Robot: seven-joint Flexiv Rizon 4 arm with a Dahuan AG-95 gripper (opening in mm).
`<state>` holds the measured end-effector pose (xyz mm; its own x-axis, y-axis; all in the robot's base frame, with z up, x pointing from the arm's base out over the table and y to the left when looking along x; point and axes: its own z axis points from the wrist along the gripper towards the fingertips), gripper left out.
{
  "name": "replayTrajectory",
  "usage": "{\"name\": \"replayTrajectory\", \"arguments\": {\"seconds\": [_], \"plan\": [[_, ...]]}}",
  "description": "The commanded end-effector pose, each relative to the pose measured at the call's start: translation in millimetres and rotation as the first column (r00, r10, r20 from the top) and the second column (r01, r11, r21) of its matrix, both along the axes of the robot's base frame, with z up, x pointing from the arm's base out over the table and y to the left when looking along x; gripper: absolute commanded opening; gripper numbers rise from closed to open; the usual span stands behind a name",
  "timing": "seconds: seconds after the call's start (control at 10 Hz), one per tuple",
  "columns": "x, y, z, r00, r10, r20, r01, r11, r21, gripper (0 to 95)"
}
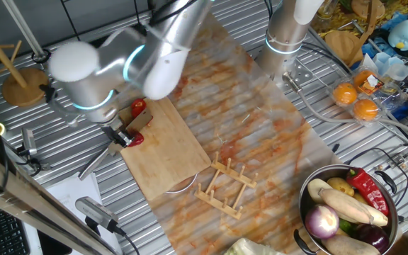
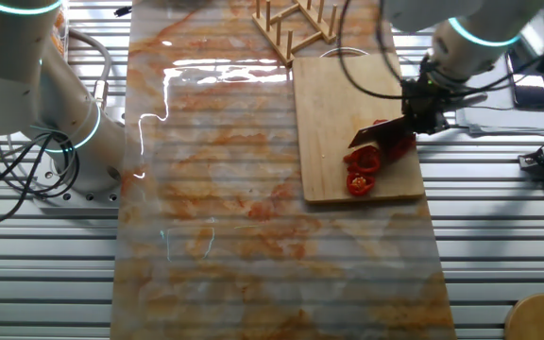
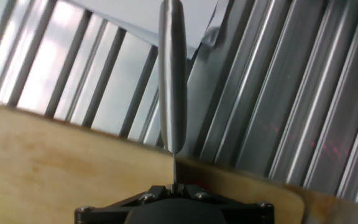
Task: Chop the chili peppers
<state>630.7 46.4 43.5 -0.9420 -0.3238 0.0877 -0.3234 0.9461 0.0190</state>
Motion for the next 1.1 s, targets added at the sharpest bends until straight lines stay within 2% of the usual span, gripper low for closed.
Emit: {"name": "replayTrajectory", "arguments": {"seconds": [0.1,0.3,0.4,0.5,0.6,0.7,0.8,1.1], "plan": [[0.7,2.3,-8.0,0.999,-0.035,-0.033,0.036,0.999,0.035,0.0],[2.1,3.9,-3.9,0.999,-0.022,-0.028,0.023,1.0,0.02,0.0],[1.2,-1.4,0.0,1.0,0.003,-0.019,-0.003,1.0,0.017,0.0],[0.1,-5.8,2.7,1.0,0.016,-0.005,-0.016,1.0,0.022,0.0],[-0.6,-7.9,4.0,1.0,0.016,0.005,-0.016,0.999,0.044,0.0],[-2.9,-9.6,-0.4,0.999,0.027,0.02,-0.028,0.999,0.03,0.0],[-5.3,-12.5,-3.4,0.999,0.036,0.034,-0.037,0.999,0.04,0.0],[-3.7,-11.3,-2.2,0.999,0.032,0.039,-0.035,0.997,0.063,0.0]]}}
